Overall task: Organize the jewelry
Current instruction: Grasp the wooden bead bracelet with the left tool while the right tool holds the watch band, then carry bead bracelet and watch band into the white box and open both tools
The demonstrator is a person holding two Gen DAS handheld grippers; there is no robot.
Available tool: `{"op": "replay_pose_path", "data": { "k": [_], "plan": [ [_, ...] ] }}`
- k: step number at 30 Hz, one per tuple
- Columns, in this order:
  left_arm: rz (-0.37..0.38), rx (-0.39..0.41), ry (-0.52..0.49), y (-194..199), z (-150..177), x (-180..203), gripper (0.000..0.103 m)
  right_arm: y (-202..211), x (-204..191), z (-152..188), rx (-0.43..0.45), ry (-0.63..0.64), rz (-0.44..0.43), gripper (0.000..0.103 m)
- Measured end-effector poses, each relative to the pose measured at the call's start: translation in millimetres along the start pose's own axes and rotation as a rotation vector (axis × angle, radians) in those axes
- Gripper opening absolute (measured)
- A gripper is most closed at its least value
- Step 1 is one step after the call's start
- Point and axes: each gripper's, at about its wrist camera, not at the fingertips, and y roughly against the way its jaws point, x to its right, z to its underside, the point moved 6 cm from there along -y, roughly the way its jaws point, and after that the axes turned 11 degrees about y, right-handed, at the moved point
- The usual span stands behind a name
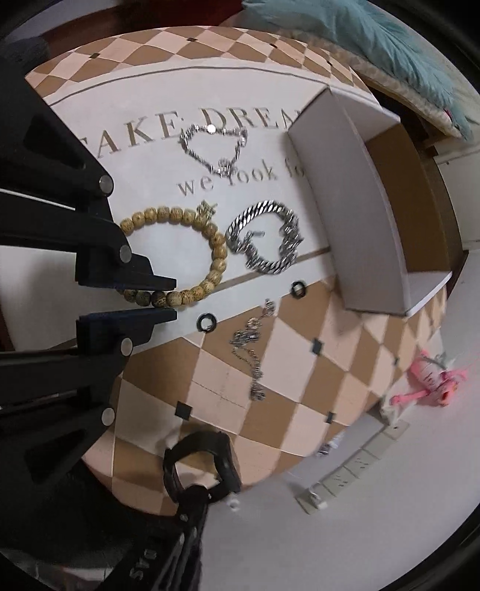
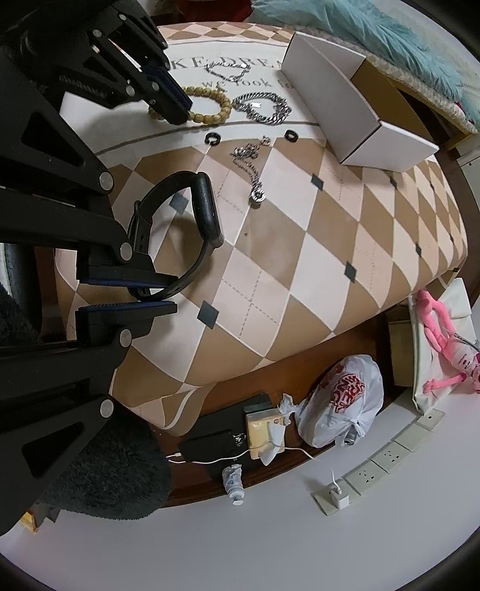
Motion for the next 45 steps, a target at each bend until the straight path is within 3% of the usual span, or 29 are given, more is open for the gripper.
{"op": "replay_pose_path", "data": {
  "k": [8, 14, 19, 24, 32, 39, 41, 44, 45],
  "plan": [
    [0.066, 0.076, 0.085, 50.5, -16.9, -9.9, 0.007, 22.5, -15.5, -10.8, 0.049, 0.018, -0.041, 0.007],
    [0.165, 0.117, 0.18, 84.4, -45.9, -19.9, 0.007, 46.8, -32.2, -26.0, 0.098, 0.039, -0.087, 0.007],
    [0.233, 0.15, 0.245, 110.2, -75.3, -33.6, 0.007, 67.7, -46.4, -50.5, 0.142, 0.061, -0.132, 0.007],
    [0.241, 0.192, 0.251, 123.2, -113.6, -43.3, 0.007, 88.2, -66.4, -89.2, 0.199, 0.107, -0.15, 0.007],
    [0.241, 0.171, 0.275, 105.2, -175.2, -66.0, 0.007, 87.0, -106.2, -174.9, 0.225, 0.222, -0.087, 0.007],
    [0.213, 0.09, 0.316, 66.3, -205.2, -84.8, 0.007, 44.5, -129.4, -227.1, 0.122, 0.273, -0.097, 0.007],
    [0.163, 0.066, 0.332, 57.1, -209.9, -91.2, 0.008, 30.3, -135.5, -237.1, 0.092, 0.285, -0.102, 0.007],
    [0.124, 0.03, 0.345, 45.1, -212.3, -100.6, 0.009, 17.2, -142.1, -245.4, 0.063, 0.3, -0.121, 0.015],
    [0.113, 0.028, 0.346, 43.9, -212.0, -103.3, 0.009, 15.6, -142.7, -247.8, 0.061, 0.299, -0.124, 0.022]
  ]
}}
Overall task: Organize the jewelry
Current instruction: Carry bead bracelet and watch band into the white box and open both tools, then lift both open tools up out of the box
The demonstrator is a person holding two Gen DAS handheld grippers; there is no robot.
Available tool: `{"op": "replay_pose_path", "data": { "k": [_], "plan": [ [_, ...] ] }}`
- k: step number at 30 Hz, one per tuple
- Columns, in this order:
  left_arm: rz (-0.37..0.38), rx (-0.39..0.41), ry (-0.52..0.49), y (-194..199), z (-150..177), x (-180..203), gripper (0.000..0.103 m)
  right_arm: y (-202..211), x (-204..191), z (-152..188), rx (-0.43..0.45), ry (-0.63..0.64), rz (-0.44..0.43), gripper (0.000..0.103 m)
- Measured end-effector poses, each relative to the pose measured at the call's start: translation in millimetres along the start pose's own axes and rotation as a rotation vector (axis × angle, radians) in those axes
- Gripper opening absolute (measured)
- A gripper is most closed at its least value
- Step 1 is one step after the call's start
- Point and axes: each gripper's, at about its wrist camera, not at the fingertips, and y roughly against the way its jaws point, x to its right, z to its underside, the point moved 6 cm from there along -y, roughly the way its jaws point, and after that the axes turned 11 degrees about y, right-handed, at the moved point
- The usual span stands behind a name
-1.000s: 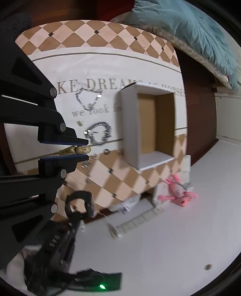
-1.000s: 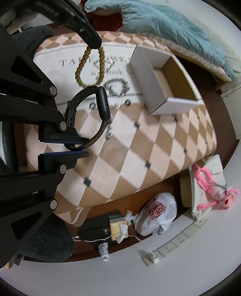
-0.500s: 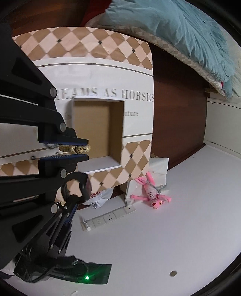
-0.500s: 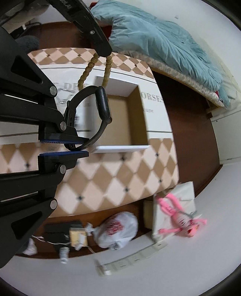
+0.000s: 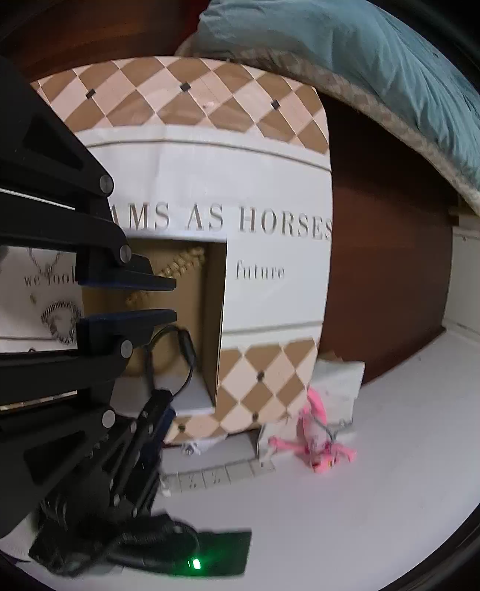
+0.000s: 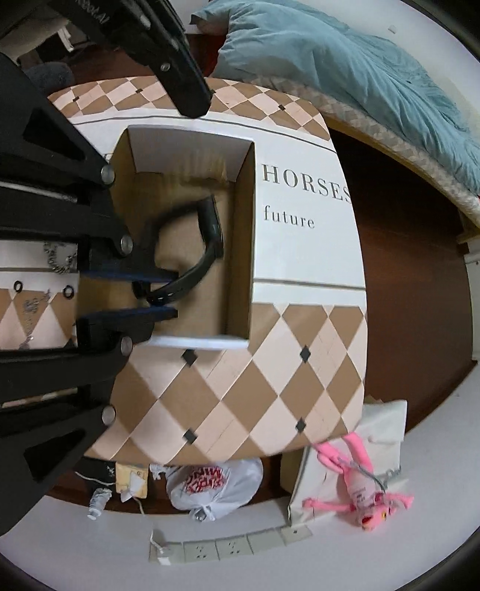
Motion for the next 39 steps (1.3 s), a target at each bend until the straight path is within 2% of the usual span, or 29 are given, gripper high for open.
{"op": "replay_pose_path", "data": {
  "k": [1, 3, 5, 6, 7, 8, 9, 10, 11, 12, 13, 14, 16, 19, 26, 39],
  "plan": [
    [-0.011, 0.004, 0.0, 0.2, -1.3, -2.0, 0.009, -0.4, 0.2, -1.5, 0.001, -0.002, 0.0, 0.035],
    [-0.049, 0.022, -0.006, 2.6, -4.0, -7.2, 0.015, 2.4, 0.7, -4.4, 0.012, -0.007, -0.003, 0.051],
    [-0.076, 0.044, -0.005, 6.2, -5.5, -12.4, 0.029, 7.9, 1.9, -4.5, 0.025, -0.01, 0.001, 0.054],
    [-0.094, 0.059, -0.003, 8.9, -6.0, -15.7, 0.043, 10.7, 1.7, -4.7, 0.029, -0.009, 0.006, 0.054],
    [-0.109, 0.086, -0.007, 12.9, -5.6, -18.4, 0.056, 14.3, 1.7, -4.2, 0.036, -0.007, 0.013, 0.06],
    [-0.13, 0.113, -0.009, 15.5, -6.9, -21.6, 0.063, 18.5, 2.2, -2.4, 0.046, -0.004, 0.023, 0.065],
    [-0.152, 0.134, -0.014, 17.9, -5.8, -23.8, 0.071, 22.4, 2.8, -1.0, 0.054, -0.003, 0.04, 0.079],
    [-0.17, 0.154, -0.021, 20.1, -4.1, -26.3, 0.072, 25.0, 3.5, 1.8, 0.06, -0.001, 0.056, 0.09],
    [-0.18, 0.167, -0.022, 21.0, -2.7, -27.9, 0.073, 26.9, 3.4, 4.5, 0.066, 0.002, 0.069, 0.093],
    [-0.191, 0.186, -0.026, 21.8, 0.4, -29.9, 0.084, 28.3, 4.2, 9.3, 0.071, 0.005, 0.091, 0.094],
    [-0.199, 0.199, -0.03, 21.4, 5.0, -31.4, 0.099, 28.4, 4.9, 13.6, 0.067, 0.012, 0.109, 0.094],
    [-0.202, 0.203, -0.03, 19.9, 7.6, -33.5, 0.103, 27.9, 5.5, 18.4, 0.066, 0.014, 0.123, 0.095],
    [-0.223, 0.196, -0.029, 15.3, 16.3, -36.7, 0.103, 25.5, 6.4, 29.4, 0.069, 0.007, 0.136, 0.099],
    [-0.252, 0.195, -0.045, 9.1, 26.6, -38.1, 0.103, 21.7, 6.8, 42.6, 0.072, 0.004, 0.162, 0.099],
    [-0.257, 0.205, -0.051, 12.6, 44.3, -35.0, 0.103, 29.1, 8.5, 59.7, 0.104, -0.003, 0.205, 0.1],
    [-0.233, 0.324, -0.074, 74.4, 72.9, -14.3, 0.103, 102.5, 1.8, 83.5, 0.258, -0.006, 0.273, 0.099]
  ]
}}
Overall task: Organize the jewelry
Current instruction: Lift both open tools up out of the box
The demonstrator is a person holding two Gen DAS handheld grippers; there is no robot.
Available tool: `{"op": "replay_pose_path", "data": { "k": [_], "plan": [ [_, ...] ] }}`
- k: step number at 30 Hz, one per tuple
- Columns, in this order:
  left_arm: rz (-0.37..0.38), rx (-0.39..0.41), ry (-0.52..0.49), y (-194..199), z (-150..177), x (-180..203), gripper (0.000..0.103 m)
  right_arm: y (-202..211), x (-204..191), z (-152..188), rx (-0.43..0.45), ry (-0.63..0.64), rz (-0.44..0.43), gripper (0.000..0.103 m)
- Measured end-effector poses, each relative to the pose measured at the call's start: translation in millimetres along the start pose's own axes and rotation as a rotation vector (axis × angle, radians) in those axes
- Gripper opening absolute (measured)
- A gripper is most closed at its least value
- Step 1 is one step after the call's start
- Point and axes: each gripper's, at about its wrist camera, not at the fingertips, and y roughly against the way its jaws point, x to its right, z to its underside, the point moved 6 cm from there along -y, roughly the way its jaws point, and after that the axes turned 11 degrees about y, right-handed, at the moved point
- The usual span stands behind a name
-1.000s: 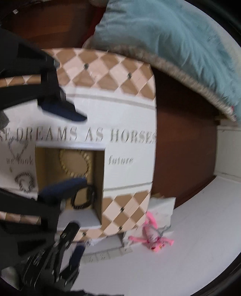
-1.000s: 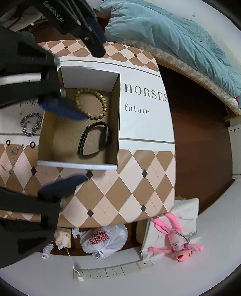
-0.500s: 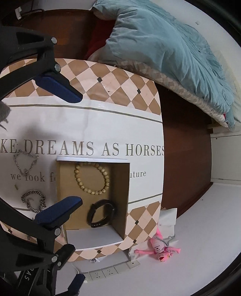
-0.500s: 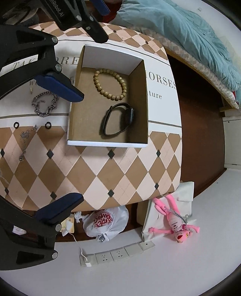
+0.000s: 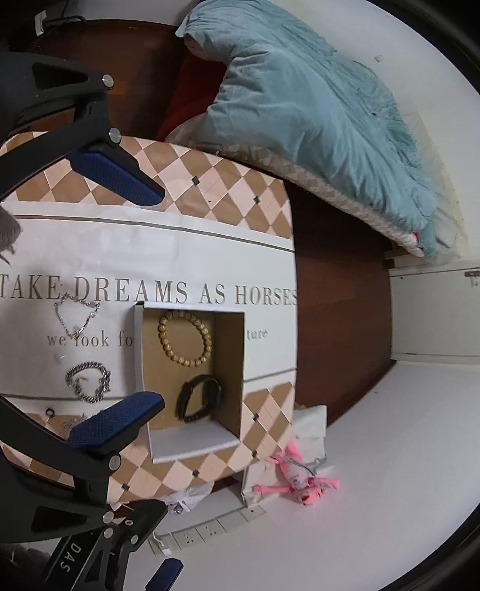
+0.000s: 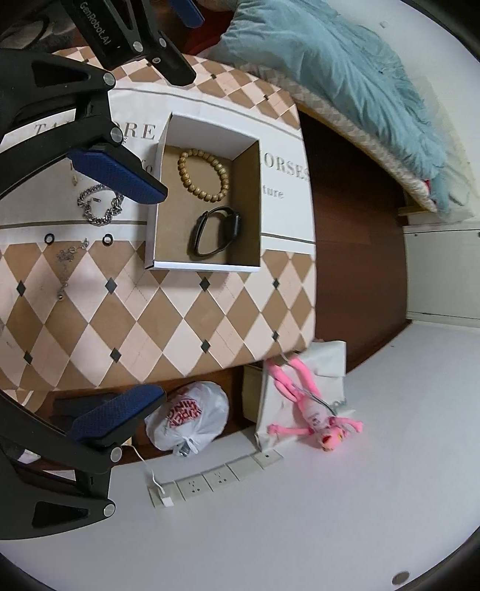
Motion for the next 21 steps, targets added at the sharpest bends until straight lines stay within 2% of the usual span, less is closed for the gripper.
{"op": "replay_pose_path", "data": {
  "k": [13, 17, 21],
  "plan": [
    [0.039, 0.088, 0.013, 67.6, 4.3, -2.7, 0.103, 85.8, 11.1, 5.8, 0.147, -0.058, -0.004, 0.099],
    [-0.017, 0.103, 0.033, 69.9, 9.8, -13.0, 0.103, 91.6, 11.4, 13.6, 0.154, -0.089, -0.042, 0.1],
    [-0.076, 0.065, 0.05, 45.9, 27.5, -28.7, 0.103, 70.0, 4.0, 28.4, 0.092, -0.096, -0.083, 0.1]
  ]
}}
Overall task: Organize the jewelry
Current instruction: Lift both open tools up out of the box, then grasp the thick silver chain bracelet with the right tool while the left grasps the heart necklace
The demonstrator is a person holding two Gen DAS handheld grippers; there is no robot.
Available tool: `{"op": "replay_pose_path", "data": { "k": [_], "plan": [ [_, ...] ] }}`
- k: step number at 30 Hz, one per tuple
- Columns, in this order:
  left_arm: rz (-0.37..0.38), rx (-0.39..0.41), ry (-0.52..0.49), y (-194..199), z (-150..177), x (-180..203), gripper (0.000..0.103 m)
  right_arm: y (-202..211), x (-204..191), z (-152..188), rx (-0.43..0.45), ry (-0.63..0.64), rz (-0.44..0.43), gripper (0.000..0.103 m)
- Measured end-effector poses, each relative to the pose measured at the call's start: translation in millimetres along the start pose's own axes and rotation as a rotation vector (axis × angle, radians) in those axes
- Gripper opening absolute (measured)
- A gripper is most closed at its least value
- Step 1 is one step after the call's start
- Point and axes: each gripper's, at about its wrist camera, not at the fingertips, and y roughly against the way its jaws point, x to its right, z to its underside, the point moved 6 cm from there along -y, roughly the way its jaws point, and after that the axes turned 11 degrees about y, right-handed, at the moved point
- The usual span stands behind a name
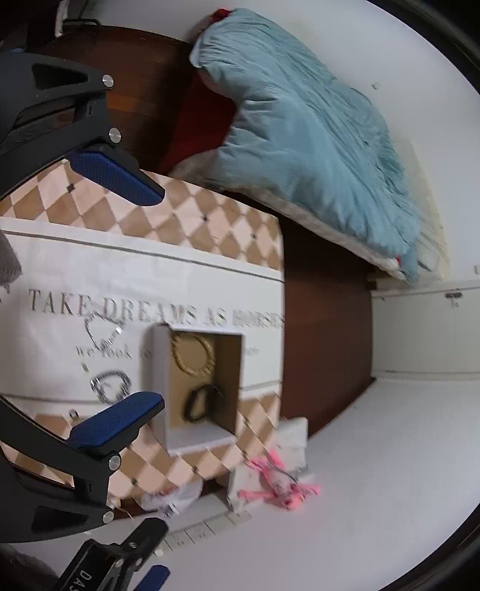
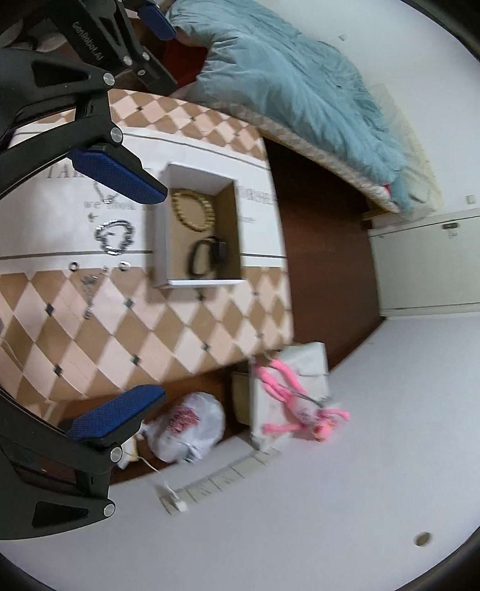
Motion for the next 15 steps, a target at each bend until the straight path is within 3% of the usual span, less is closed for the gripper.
{"op": "replay_pose_path", "data": {
  "k": [6, 10, 15],
  "plan": [
    [-0.143, -0.074, 0.011, -52.7, 41.5, -36.3, 0.103, -82.3, -17.9, 53.9, -0.194, -0.036, -0.128, 0.097],
    [-0.207, -0.16, 0.015, -84.9, 70.1, -61.2, 0.103, -131.4, -34.0, 80.3, -0.288, -0.05, -0.189, 0.065],
    [-0.257, -0.221, 0.035, -105.6, 88.4, -84.2, 0.103, -168.2, -58.7, 86.5, -0.315, -0.018, -0.21, 0.057]
  ]
}}
